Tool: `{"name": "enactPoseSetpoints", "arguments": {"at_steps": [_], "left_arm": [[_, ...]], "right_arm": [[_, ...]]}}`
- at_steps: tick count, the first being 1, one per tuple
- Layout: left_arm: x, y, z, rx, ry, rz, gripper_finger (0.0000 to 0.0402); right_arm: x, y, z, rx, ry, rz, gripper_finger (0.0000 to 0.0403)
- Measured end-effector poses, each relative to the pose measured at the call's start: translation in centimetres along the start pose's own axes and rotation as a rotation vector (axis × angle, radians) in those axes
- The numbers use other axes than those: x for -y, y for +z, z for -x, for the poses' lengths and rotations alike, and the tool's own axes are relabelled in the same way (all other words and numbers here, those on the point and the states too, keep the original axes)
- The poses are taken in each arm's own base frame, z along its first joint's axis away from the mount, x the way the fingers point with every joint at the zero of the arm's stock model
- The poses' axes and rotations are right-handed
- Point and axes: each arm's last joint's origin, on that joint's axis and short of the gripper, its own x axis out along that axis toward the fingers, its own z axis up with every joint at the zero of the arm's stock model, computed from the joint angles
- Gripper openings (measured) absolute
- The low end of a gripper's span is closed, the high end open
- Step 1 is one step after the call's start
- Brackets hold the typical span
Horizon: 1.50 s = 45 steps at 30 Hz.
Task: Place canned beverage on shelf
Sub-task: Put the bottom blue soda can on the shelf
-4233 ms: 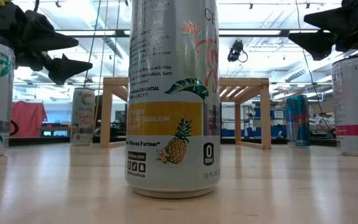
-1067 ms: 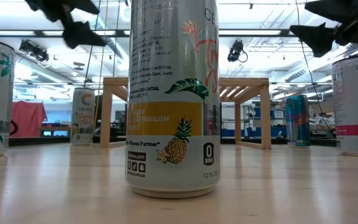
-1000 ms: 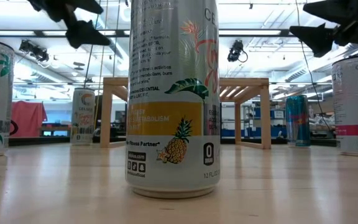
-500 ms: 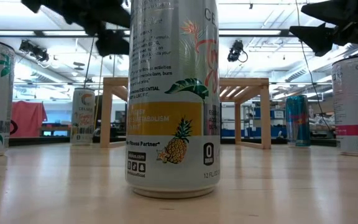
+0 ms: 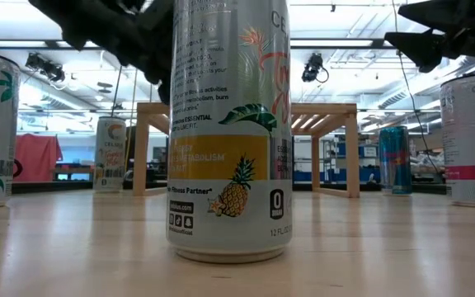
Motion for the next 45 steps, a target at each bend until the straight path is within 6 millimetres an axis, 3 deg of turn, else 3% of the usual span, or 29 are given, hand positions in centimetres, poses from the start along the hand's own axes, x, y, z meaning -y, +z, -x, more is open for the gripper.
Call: {"name": "enactPoseSetpoints", "arguments": {"at_steps": [15,27,35,39,45], "left_arm": [[0.6,-1.1,-3.1,0.030,-0.075,-0.012,0.0368],[1.4,1.0,-6.5,-0.062,-0.046,-0.032,0.0368],[1.5,1.3,-6.8,-0.055,-0.049,-0.057,0.0367],[1.4,1.0,-6.8,-0.087,-0.041,-0.063,0.0346],[1.4,1.0,-6.8,-0.090,-0.041,-0.081,0.0284]], "right_arm": [[0.0,-0.2,0.0,-0.023,-0.001,0.010,0.0352],[0.0,-0.2,0.0,-0.024,-0.001,0.011,0.0352],[0.0,-0.3,0.0,-0.027,0.001,0.012,0.0352],[-0.1,-0.3,0.0,-0.030,0.003,0.013,0.0352],[0.0,-0.3,0.0,-0.030,0.001,0.013,0.0352]]}}
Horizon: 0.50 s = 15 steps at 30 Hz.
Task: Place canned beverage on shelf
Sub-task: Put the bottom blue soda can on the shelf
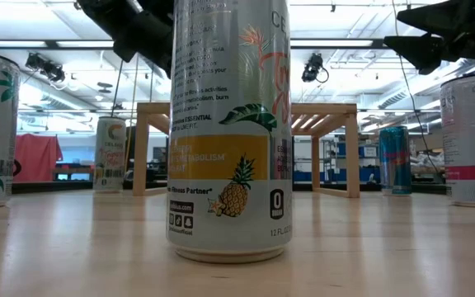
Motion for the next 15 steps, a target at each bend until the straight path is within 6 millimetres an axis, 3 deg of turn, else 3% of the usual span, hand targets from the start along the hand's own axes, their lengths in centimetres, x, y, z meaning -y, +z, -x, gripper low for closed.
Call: {"name": "enactPoseSetpoints", "arguments": {"at_steps": [5,15], "left_arm": [[-0.40,0.07,-0.03,0.001,0.008,0.002,0.0238],[-0.91,0.30,0.17,-0.003,-0.027,-0.007,0.0237]], "right_arm": [[0.00,0.00,0.00,0.000,-0.001,0.000,0.0352],[0.01,-0.01,0.00,-0.001,-0.003,0.000,0.0352]]}}
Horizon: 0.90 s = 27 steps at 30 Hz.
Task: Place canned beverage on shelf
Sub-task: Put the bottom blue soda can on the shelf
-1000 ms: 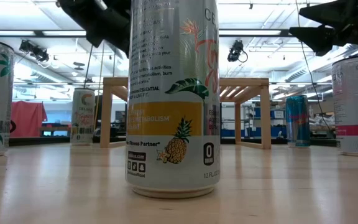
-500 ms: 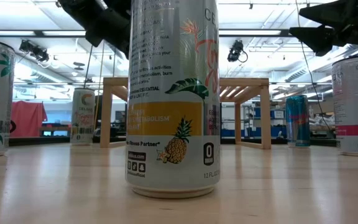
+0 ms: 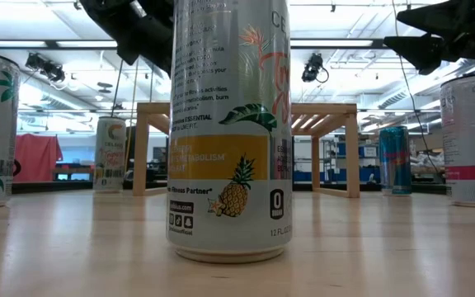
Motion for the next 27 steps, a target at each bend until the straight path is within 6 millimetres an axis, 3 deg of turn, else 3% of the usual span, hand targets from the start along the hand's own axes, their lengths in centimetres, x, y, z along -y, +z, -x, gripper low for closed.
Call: {"name": "enactPoseSetpoints", "arguments": {"at_steps": [4,11,18,22,27], "left_arm": [[-0.2,1.3,1.5,0.033,-0.056,0.008,0.0236],[-2.1,4.5,7.4,0.083,-0.028,0.036,0.0236],[-4.4,10.0,13.6,-0.069,0.076,-0.031,0.0238],[-5.8,13.2,16.4,-0.021,0.133,-0.082,0.0239],[-8.1,15.2,19.2,-0.018,0.203,-0.130,0.0239]], "right_arm": [[0.0,0.0,0.0,-0.001,-0.001,0.000,0.0352],[0.0,0.0,0.0,-0.004,0.000,0.002,0.0352],[0.0,-0.1,0.0,-0.007,0.001,0.003,0.0352],[0.0,-0.1,0.0,-0.008,-0.005,0.002,0.0352],[0.0,-0.1,0.0,-0.010,-0.006,0.002,0.0352]]}}
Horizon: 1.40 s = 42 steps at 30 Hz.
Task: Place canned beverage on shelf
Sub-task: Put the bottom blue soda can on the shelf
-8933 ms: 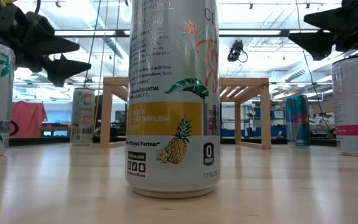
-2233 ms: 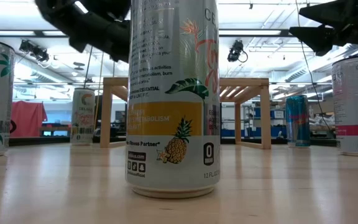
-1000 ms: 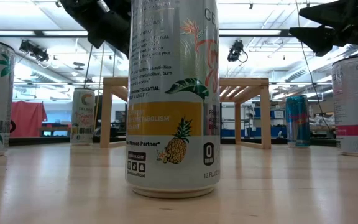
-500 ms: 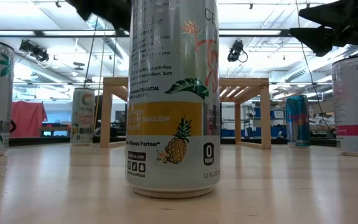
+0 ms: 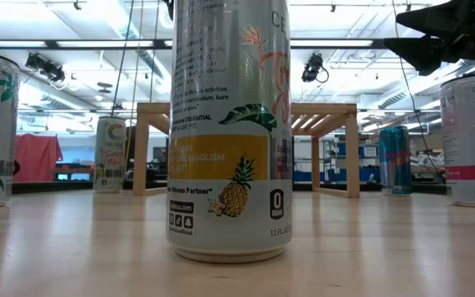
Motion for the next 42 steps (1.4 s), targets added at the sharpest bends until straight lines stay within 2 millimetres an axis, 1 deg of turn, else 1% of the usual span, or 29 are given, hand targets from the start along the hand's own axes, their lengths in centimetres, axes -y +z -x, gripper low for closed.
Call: {"name": "enactPoseSetpoints", "arguments": {"at_steps": [2,6,10,15,17,20,27,31,35,42], "left_arm": [[-1.3,0.1,0.5,0.009,-0.013,-0.008,0.0240],[-4.2,-0.8,0.9,0.016,-0.077,0.008,0.0240],[-7.6,-1.7,1.7,0.023,0.005,0.036,0.0240],[-11.1,-3.2,2.5,0.041,-0.011,0.113,0.0240],[-12.4,-3.7,2.4,0.044,-0.010,0.128,0.0240],[-14.2,-4.9,1.6,0.024,-0.032,0.171,0.0240],[-16.7,-6.3,-0.3,0.022,-0.034,0.166,0.0240],[-17.9,-7.0,-0.8,0.015,-0.018,0.207,0.0240],[-18.1,-7.5,-1.2,-0.013,-0.022,0.250,0.0240],[-17.9,-7.8,-1.1,-0.042,-0.037,0.270,0.0241]], "right_arm": [[0.0,0.0,0.0,-0.001,0.000,0.001,0.0352],[0.0,-0.1,0.0,-0.007,0.001,0.004,0.0352],[0.0,-0.1,0.0,-0.007,0.001,0.004,0.0352],[0.0,-0.1,0.0,-0.008,0.001,0.004,0.0352],[0.0,-0.1,0.0,-0.008,0.001,0.004,0.0352],[0.0,-0.1,0.0,-0.008,0.001,0.004,0.0352],[0.0,-0.1,0.0,-0.008,0.001,0.004,0.0352],[0.0,-0.1,0.0,-0.013,0.002,0.007,0.0352],[0.0,-0.2,0.0,-0.017,0.003,0.009,0.0352],[0.0,-0.2,0.0,-0.020,0.003,0.010,0.0352]]}}
